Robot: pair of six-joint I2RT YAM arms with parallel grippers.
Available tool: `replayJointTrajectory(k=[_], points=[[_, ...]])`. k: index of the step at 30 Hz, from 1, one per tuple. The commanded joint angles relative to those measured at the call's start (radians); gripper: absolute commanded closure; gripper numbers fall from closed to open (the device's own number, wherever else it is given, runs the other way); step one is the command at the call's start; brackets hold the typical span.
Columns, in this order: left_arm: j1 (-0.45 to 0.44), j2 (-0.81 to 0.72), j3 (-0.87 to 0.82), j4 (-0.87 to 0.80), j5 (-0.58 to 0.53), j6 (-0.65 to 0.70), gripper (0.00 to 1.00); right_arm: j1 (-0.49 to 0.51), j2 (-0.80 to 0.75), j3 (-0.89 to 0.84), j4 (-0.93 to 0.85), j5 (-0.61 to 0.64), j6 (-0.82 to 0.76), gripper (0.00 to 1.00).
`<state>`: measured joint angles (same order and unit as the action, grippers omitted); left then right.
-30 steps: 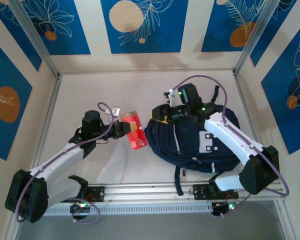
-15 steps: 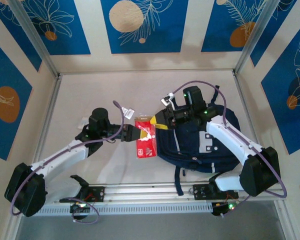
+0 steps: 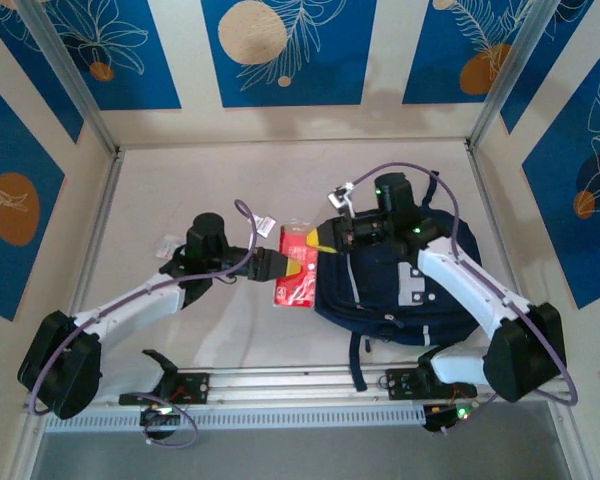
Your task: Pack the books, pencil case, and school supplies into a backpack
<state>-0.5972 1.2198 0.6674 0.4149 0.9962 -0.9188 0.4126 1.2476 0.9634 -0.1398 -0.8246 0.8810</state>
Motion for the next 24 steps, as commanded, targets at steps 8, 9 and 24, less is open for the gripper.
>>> replayJointTrajectory(k=[8,9,24], points=[[0.027,0.073,0.006,0.291,-0.319,-0.355,0.27,-0.018,-0.306,-0.202,0.265,0.673,0.418,1.0],[0.027,0.092,-0.006,0.362,-0.349,-0.416,0.27,-0.001,-0.324,-0.225,0.303,0.731,0.436,1.0],[-0.003,0.181,0.043,0.63,-0.518,-0.644,0.17,0.165,-0.377,-0.213,0.308,1.119,0.422,1.0]])
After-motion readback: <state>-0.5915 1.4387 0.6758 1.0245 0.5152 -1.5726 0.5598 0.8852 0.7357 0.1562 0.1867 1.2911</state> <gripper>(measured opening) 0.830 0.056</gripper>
